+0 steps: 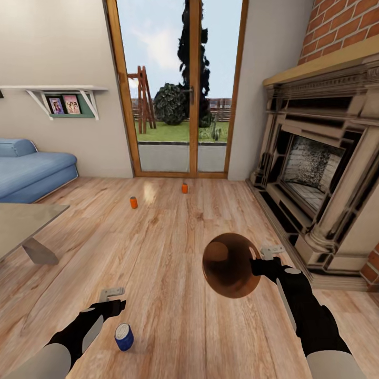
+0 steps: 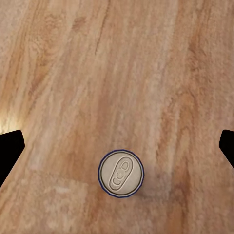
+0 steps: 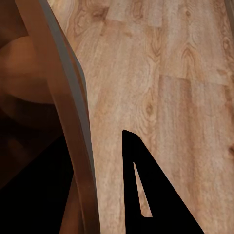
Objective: Put the three can of soda from the living room inside the tash can in the kitchen.
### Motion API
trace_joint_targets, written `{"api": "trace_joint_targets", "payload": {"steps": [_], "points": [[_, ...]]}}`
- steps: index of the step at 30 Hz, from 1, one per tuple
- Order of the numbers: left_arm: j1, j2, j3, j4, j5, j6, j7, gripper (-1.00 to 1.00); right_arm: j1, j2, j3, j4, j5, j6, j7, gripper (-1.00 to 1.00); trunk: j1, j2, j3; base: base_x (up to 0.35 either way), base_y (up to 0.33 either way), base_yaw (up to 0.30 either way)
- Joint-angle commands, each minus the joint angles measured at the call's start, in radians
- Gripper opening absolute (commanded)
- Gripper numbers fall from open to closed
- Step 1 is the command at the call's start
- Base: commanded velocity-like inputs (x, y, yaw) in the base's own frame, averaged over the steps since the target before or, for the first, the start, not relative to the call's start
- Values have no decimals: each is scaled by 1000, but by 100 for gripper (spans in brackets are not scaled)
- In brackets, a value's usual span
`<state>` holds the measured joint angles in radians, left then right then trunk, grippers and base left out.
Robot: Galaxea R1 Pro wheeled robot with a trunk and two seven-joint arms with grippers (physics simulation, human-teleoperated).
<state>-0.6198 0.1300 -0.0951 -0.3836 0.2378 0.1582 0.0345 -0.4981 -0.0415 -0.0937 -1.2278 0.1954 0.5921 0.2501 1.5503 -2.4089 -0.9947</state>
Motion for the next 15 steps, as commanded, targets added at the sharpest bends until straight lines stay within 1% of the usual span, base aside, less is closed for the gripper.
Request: {"api": "trace_joint_targets", "payload": {"steps": [1, 4, 7, 14, 15], "points": [[0, 0, 0, 0, 0, 0, 0, 100, 0, 0, 0, -1, -8, 0, 0, -100, 0, 0, 0, 3, 0, 0], [0, -1, 0, 0, 0, 0, 1, 100, 1, 0, 4, -2, -7, 0, 0, -100, 11, -21, -9, 2, 0, 0], [0, -1, 0, 0, 0, 1, -6, 100, 1, 0, 19, -2, -4, 0, 0, -100, 23, -42, -19, 0, 0, 0], [0, -1, 0, 0, 0, 2, -38, 100, 2, 0, 24, -2, -4, 0, 0, -100, 50, -91, -41, 0, 0, 0], [0, -1, 0, 0, 0, 3, -41, 100, 2, 0, 24, -2, -4, 0, 0, -100, 50, -91, -44, 0, 0, 0]]}}
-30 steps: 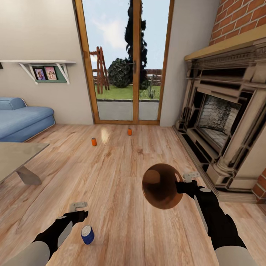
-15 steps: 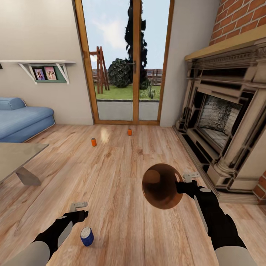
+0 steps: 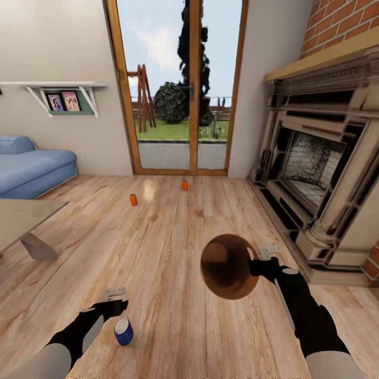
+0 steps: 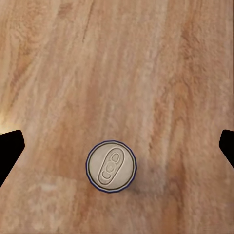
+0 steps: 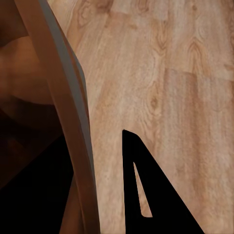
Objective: Put the three can of soda from the living room inside the tash can in the kitchen.
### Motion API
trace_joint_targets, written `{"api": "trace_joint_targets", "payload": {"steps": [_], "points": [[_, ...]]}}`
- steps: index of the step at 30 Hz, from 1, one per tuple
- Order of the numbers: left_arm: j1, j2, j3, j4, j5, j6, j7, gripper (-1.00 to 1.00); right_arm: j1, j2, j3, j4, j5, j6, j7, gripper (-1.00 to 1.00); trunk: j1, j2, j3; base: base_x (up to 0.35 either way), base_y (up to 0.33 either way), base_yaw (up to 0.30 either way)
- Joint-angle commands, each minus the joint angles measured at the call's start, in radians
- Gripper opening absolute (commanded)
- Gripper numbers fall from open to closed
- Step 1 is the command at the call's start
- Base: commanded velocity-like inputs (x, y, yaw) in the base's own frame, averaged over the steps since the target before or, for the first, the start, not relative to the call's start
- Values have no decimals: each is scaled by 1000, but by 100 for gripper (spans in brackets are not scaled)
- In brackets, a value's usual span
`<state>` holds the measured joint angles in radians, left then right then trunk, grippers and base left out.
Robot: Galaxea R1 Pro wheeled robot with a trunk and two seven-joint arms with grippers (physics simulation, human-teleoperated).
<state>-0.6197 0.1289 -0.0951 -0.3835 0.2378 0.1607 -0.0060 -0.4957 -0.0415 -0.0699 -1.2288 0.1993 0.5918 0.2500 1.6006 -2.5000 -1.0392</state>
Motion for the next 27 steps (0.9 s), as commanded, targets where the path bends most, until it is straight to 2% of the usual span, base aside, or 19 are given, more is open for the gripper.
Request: {"api": "trace_joint_targets", "payload": {"steps": [1, 4, 12, 22, 27], "points": [[0, 0, 0, 0, 0, 0, -3, 100, 0, 0, 0, -1, -8, 0, 0, -100, 0, 0, -4, 0, 0, 0], [0, 0, 0, 0, 0, 0, -9, 100, 0, 0, 1, -1, -9, 0, 0, -100, 2, -1, -15, 0, 0, 0], [0, 0, 0, 0, 0, 0, -12, 100, 0, 0, 1, -1, -9, -1, 0, -100, 2, -1, -15, 0, 0, 0], [0, 0, 0, 0, 0, -1, -13, 100, 0, 0, 1, -1, -10, -1, -2, -100, 6, -3, -54, 0, 0, 0], [0, 0, 0, 0, 0, -3, -13, 100, 0, 0, 1, -1, -11, -1, -3, -100, 6, -3, -54, 0, 0, 0]]}}
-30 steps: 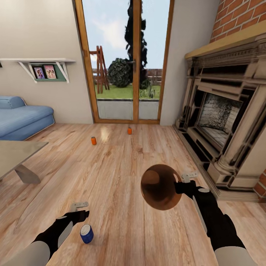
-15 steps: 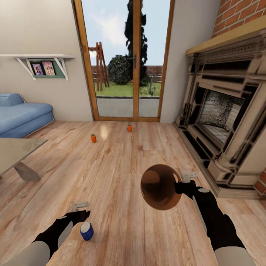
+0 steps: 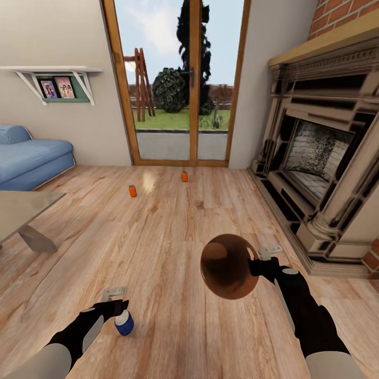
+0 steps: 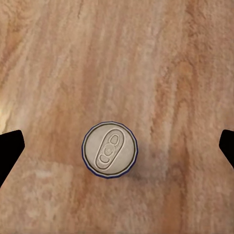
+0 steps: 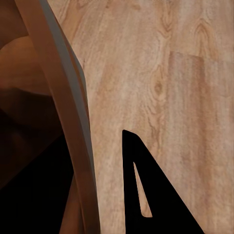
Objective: Put the three can of soda from the living room inside the tash can in the kitchen.
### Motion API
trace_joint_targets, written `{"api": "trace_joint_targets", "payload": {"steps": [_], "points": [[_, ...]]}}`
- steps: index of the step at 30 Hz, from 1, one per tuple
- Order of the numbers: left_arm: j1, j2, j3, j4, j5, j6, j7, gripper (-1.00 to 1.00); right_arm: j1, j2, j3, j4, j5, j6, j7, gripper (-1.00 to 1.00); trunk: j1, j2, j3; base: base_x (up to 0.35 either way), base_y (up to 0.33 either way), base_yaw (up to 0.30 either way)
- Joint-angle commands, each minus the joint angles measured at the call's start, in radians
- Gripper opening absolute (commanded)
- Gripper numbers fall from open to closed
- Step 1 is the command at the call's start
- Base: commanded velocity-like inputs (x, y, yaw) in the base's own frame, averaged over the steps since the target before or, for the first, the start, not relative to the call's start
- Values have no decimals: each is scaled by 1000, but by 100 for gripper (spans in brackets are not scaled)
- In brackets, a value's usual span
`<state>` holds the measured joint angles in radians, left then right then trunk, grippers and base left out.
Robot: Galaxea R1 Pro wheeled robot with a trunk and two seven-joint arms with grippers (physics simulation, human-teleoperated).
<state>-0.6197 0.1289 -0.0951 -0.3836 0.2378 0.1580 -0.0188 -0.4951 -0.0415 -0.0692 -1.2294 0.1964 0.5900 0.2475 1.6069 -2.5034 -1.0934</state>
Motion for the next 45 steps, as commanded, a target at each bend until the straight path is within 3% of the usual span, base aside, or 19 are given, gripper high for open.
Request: {"api": "trace_joint_targets", "payload": {"steps": [1, 17, 29, 43, 45], "points": [[0, 0, 0, 0, 0, 0, 0, 100, 0, 0, 0, -1, -8, 1, 0, -100, 0, 0, 0, 0, 0, 0], [0, 0, 0, -1, 0, -3, 0, 100, 0, 0, 0, -1, -8, -1, -4, -100, 0, 0, 0, 3, 0, 0], [0, 0, 0, -1, 1, 0, 0, 100, 0, 0, 0, -1, -9, -1, -5, -100, 0, 0, 0, 193, 0, 0], [0, 0, 0, -1, 2, -7, 0, 100, 1, 0, 0, 0, -9, -1, -7, -100, 0, 0, 0, 17, 0, 0], [0, 0, 0, -1, 2, -6, 0, 100, 1, 0, 0, 0, -9, -1, -7, -100, 1, -1, -8, 2, 0, 0]]}}
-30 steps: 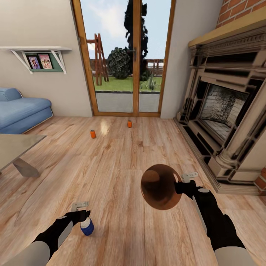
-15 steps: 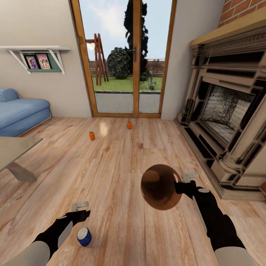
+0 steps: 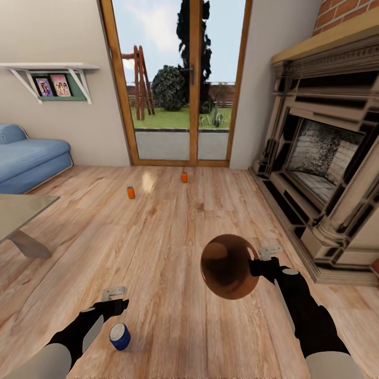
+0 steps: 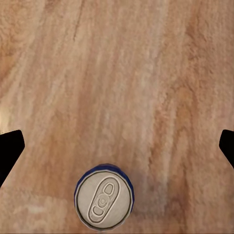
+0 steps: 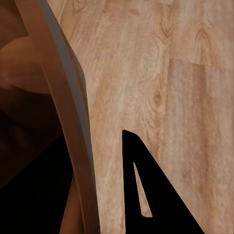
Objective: Put the three can of soda from the living room inside the tash can in the kitchen.
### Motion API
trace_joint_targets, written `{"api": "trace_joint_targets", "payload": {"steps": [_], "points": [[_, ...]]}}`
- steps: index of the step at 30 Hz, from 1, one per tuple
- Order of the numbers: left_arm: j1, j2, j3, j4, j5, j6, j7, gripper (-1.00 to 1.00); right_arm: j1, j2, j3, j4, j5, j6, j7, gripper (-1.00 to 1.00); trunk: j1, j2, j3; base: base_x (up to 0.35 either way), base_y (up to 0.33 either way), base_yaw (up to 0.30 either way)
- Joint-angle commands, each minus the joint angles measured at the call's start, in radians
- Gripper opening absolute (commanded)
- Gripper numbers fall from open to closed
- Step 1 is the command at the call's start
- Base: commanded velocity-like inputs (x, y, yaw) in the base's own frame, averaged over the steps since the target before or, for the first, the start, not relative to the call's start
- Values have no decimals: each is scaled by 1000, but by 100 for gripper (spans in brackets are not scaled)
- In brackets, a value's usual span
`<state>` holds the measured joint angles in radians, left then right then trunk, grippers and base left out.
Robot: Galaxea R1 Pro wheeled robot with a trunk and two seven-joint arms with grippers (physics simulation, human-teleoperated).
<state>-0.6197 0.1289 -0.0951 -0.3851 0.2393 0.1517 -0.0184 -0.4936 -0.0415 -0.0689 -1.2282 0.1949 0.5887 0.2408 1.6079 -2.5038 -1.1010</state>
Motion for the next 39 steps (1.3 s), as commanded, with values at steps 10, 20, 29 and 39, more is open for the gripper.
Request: {"api": "trace_joint_targets", "payload": {"steps": [10, 20, 29, 39], "points": [[0, 0, 0, 0, 0, 1, -1, 100, -1, 0, 0, -2, -6, 0, -1, -100, 4, -3, -39, 0, 0, 0], [0, 1, 0, 0, 0, 10, -1, 100, -1, 0, 0, -2, -7, 1, -2, -100, 8, -4, -70, 0, 0, 0], [0, 1, 0, 0, 0, 11, 0, 100, -1, 0, 0, -1, -8, 0, -3, -100, 8, -5, -73, 0, 0, 0], [0, 2, 0, 1, 0, 11, 0, 100, -1, 0, 0, -1, -8, 0, -3, -100, 13, -7, -112, 0, 0, 0]]}}
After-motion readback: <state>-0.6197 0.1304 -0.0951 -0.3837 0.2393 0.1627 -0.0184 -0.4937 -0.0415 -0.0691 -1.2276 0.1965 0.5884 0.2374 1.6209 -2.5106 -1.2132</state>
